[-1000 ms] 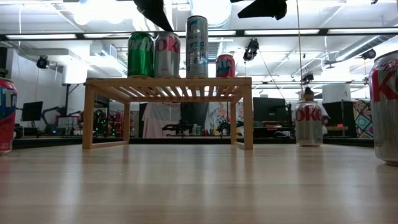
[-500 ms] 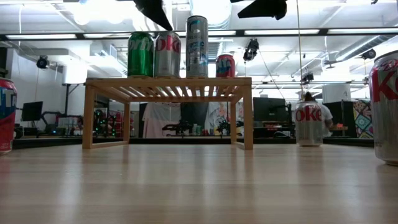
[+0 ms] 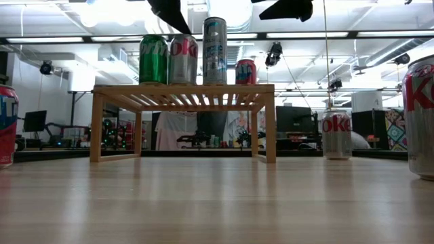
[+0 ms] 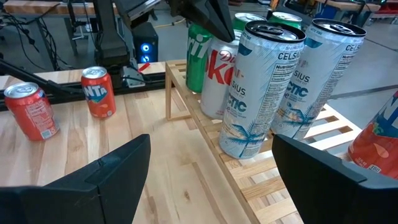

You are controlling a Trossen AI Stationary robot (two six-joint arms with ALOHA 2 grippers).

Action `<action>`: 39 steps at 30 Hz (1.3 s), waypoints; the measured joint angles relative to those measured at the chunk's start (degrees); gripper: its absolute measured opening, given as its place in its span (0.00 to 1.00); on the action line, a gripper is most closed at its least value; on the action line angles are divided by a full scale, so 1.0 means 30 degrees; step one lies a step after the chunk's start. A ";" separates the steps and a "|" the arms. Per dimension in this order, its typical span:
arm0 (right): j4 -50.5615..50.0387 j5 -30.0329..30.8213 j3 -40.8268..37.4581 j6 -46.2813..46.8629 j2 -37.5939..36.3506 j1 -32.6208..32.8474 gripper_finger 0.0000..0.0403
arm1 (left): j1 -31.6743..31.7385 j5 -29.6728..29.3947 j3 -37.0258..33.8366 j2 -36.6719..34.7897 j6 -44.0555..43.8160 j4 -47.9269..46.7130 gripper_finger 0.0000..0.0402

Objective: Place canned beverage on shelf
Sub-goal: Adjust the white soda can, then put the white soda can on the shelf

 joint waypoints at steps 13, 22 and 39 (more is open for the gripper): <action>0.0000 0.0004 0.0000 -0.0102 0.0000 0.0006 0.81 | -0.0006 0.1308 0.0000 -0.0139 -0.0058 -0.0044 0.00; 0.0000 0.0000 0.0000 -0.0018 0.0000 0.0003 0.81 | -0.0006 0.0768 -0.0007 -0.0139 0.0138 -0.0037 0.00; 0.0677 0.0007 0.0000 0.0051 0.0000 0.0006 0.81 | -0.0086 0.0868 0.0342 -0.1558 -0.0766 -0.0044 0.00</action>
